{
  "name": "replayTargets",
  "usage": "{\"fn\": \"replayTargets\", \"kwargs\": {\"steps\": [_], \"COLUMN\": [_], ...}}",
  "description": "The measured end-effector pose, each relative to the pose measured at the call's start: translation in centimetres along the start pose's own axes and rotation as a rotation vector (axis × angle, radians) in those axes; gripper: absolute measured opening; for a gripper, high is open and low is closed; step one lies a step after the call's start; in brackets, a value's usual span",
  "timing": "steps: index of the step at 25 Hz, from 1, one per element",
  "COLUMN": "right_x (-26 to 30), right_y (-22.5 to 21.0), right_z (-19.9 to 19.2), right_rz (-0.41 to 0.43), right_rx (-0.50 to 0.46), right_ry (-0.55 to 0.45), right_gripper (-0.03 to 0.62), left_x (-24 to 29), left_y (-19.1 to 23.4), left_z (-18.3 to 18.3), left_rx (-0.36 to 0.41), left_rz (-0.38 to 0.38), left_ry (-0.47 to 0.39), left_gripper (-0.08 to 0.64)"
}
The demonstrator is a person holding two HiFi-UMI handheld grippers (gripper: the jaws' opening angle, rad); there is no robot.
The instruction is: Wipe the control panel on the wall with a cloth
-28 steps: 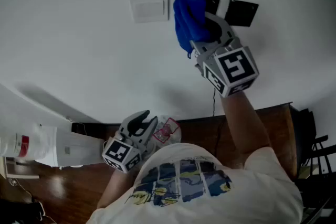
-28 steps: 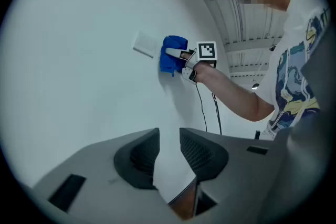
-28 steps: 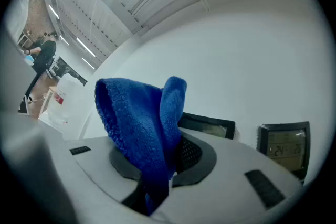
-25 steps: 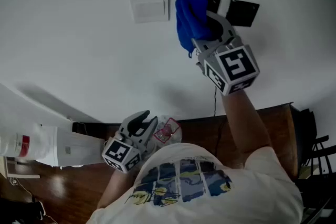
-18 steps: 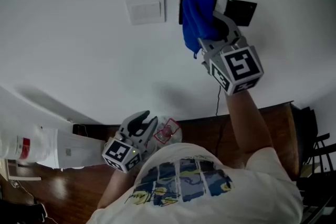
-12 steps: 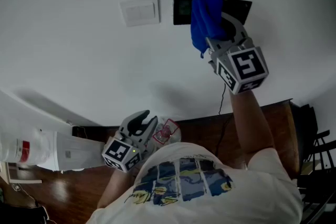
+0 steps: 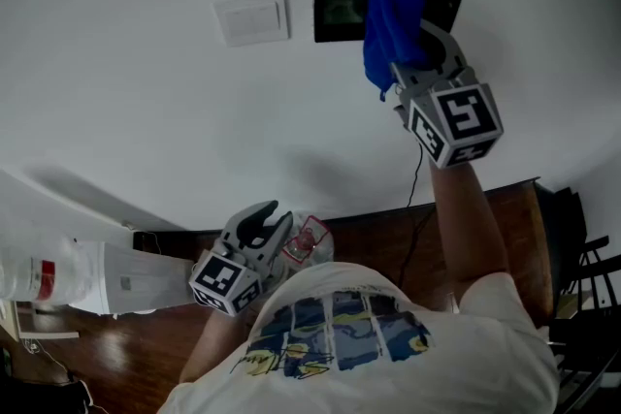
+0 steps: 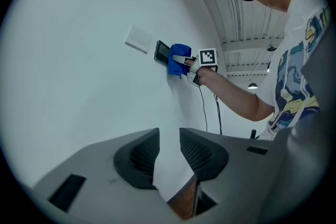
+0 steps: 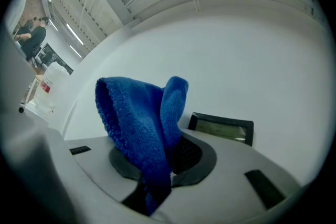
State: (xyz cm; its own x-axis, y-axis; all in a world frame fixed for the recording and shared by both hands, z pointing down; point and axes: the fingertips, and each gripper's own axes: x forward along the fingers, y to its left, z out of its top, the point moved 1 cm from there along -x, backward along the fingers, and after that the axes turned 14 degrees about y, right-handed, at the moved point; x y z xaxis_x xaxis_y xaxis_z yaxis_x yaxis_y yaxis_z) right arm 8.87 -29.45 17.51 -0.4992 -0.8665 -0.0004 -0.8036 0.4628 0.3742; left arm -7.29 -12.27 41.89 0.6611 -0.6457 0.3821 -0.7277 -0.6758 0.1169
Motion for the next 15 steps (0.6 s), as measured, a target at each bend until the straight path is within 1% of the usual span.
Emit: {"fn": "replayTargets", "kwargs": {"steps": [5, 8, 12, 15], "right_x": [-2.2, -2.2, -0.1, 1.9], "right_y": [0.5, 3.1, 7.2, 8.7], "right_z": [0.8, 1.1, 1.9, 2.4], "right_rz": [-0.009, 0.038, 0.122, 0.148], "right_rx": [0.028, 0.010, -0.032, -0.044], "right_ry": [-0.047, -0.052, -0.046, -0.041], "right_gripper": [0.094, 0.095, 0.095, 0.094], "left_x": [-0.7, -1.1, -1.4, -1.8], "left_y": [0.8, 1.2, 0.7, 0.7], "left_z": [-0.6, -1.0, -0.4, -0.5], "left_rx": [-0.014, -0.021, -0.011, -0.013], "left_rz": [0.021, 0.030, 0.029, 0.037], "left_ry": [0.006, 0.009, -0.006, -0.013], "left_gripper": [0.097, 0.097, 0.097, 0.097]}}
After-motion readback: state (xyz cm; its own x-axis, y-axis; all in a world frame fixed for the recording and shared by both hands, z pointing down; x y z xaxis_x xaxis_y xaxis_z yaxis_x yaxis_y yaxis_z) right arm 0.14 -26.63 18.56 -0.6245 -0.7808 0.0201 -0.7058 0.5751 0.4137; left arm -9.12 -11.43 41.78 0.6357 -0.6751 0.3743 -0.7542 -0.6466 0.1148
